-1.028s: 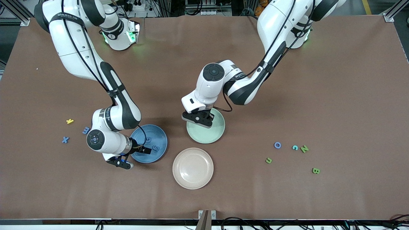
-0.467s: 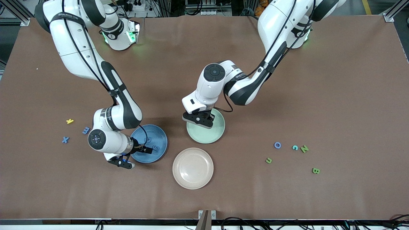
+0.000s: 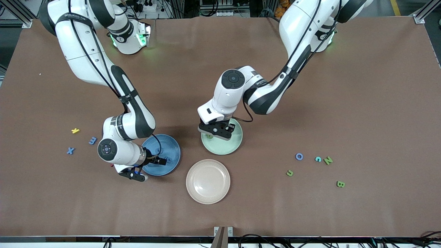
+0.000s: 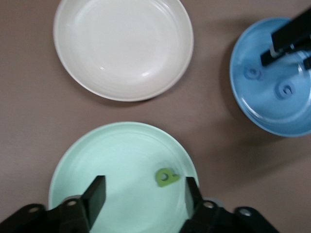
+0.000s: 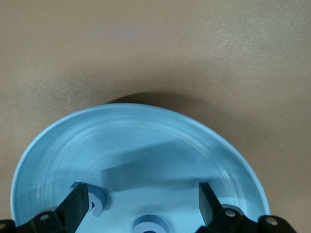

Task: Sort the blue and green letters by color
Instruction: 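Release the green p onto the green plate while the right gripper drops blue c, then move the left gripper back to green letters while the right gripper returns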

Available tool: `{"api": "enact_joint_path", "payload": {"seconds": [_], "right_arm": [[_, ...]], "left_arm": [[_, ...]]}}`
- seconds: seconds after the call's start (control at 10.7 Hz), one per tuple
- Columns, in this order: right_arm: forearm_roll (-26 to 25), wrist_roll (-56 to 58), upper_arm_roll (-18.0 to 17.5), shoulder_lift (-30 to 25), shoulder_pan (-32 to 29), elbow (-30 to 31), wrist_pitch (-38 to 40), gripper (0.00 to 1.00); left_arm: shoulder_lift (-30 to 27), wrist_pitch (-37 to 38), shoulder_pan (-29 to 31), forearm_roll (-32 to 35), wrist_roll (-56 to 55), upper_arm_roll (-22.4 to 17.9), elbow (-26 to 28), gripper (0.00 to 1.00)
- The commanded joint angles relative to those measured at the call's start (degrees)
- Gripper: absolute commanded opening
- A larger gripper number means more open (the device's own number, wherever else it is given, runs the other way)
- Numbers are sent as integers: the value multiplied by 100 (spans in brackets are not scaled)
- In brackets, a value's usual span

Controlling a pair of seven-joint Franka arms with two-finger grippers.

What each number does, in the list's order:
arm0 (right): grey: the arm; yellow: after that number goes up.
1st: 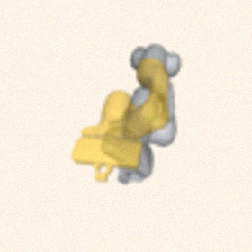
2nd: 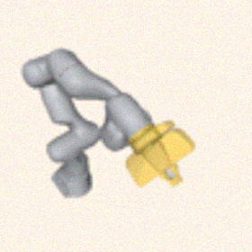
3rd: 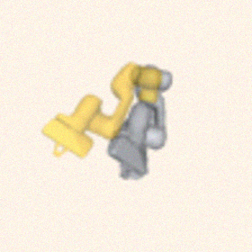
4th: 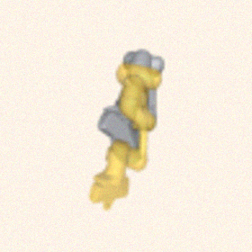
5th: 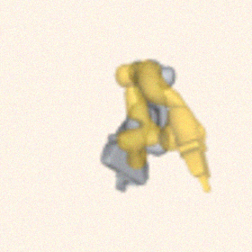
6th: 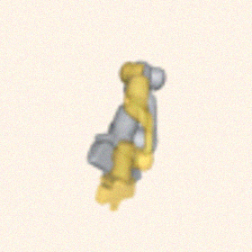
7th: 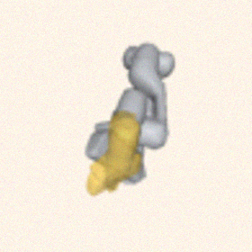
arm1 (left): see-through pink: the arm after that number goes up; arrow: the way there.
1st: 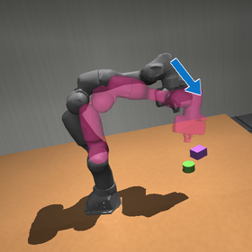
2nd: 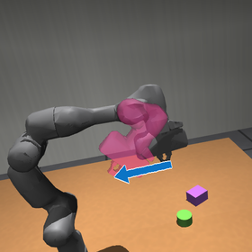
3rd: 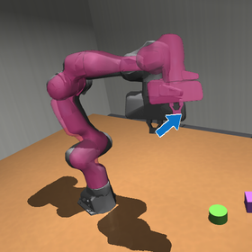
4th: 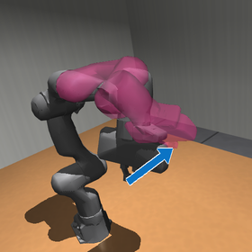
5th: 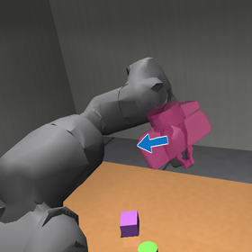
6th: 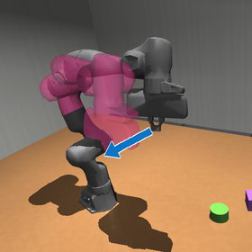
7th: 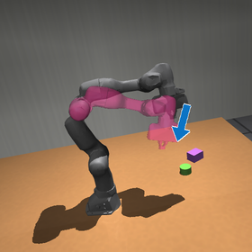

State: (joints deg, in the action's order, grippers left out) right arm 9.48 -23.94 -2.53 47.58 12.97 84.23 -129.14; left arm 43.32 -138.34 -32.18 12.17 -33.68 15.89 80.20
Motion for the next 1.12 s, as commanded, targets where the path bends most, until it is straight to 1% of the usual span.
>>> {"api": "enact_joint_path", "payload": {"seconds": [0.0,0.19,0.28,0.37,0.47,0.56,0.75,0.93,1.03], "right_arm": [[-69,-23,-20,67,31,-126,11,100],[-78,-23,-20,75,39,-126,11,100],[-78,-23,-20,76,39,-117,11,100],[-78,-23,-20,76,31,-126,11,100],[-78,-23,-20,76,31,-126,11,100],[-78,-23,-20,76,31,-126,11,100],[-78,-23,-20,76,39,-117,-6,100],[-69,-23,-28,76,39,-117,-15,100],[-69,-23,-20,67,39,-126,-6,100]], "left_arm": [[-629,428,657,-4,151,-7,355,100],[-719,719,1124,-13,476,2,400,100],[-771,799,1204,-13,363,-7,495,100],[-763,808,1301,-13,397,-16,479,100],[-728,808,1424,4,554,-16,470,100],[-667,756,1451,31,956,-51,444,100],[-317,231,1521,791,1642,-278,365,100],[-87,-244,1635,936,2712,-341,356,100],[27,-534,1801,927,3231,-393,365,100]]}}
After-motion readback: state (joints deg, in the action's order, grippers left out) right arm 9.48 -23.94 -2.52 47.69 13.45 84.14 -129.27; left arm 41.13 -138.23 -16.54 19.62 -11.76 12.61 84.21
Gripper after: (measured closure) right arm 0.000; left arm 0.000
